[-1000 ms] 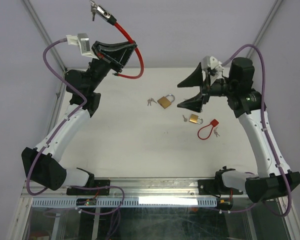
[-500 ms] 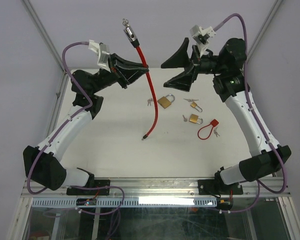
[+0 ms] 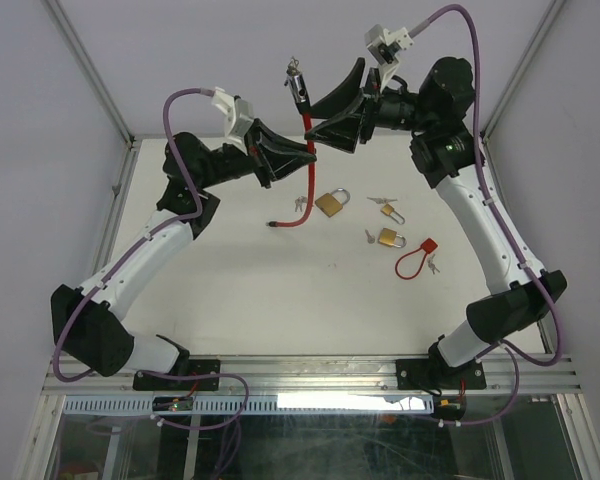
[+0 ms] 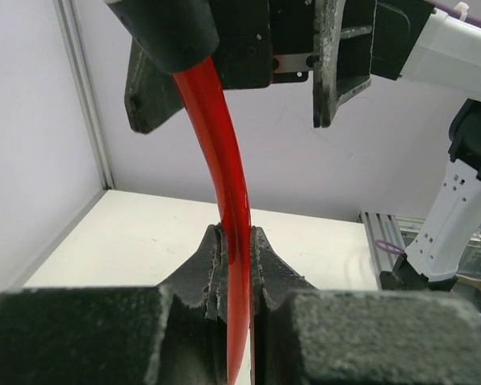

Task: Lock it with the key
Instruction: Pick up the lock from the center of the board.

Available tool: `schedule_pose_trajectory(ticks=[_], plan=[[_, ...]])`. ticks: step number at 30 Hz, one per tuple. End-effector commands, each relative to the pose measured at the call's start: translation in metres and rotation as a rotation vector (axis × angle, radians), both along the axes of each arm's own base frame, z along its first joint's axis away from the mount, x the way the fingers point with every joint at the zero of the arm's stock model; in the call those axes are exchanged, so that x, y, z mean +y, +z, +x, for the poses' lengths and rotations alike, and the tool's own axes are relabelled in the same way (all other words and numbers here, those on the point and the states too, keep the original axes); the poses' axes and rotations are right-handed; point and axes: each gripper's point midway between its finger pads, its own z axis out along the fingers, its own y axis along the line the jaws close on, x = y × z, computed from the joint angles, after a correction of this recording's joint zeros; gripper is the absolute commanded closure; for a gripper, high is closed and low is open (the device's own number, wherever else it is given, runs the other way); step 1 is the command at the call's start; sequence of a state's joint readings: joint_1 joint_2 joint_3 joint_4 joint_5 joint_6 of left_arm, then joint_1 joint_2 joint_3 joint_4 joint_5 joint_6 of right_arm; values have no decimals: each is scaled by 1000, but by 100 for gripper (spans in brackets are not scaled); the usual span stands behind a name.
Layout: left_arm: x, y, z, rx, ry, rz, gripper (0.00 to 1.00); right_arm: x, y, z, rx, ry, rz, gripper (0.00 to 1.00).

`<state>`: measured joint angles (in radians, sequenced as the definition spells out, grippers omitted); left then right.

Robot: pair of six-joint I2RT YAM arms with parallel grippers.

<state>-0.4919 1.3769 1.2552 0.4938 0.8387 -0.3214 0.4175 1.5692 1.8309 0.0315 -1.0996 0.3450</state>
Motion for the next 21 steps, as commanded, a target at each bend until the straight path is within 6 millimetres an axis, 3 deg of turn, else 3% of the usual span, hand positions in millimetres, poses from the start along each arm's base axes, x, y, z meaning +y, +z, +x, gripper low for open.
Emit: schedule_pose_trajectory(ticks=[1,6,10,12,17,18,21], plan=[[0,34,-10,-132,4,-37,100,1,5,-2,-25,-32,-4,41],[-1,33,-10,-126,6,-36,100,8,-4,-7,-49,-18,-31,53],[0,29,-13,-125,2,-31,100,9,-2,-12,-68,-6,-35,90],[1,26,-15,-128,1,-33,99,7,2,-17,-81,9,-37,100],[6,14,-29,-159,-26,-94,43,3,13,-33,-77,54,-16,100],[5,10,-31,-159,-41,-104,38,2,14,-34,-72,60,-12,100],[1,10,-34,-182,-43,-152,35,3,13,-37,-51,71,-3,100]])
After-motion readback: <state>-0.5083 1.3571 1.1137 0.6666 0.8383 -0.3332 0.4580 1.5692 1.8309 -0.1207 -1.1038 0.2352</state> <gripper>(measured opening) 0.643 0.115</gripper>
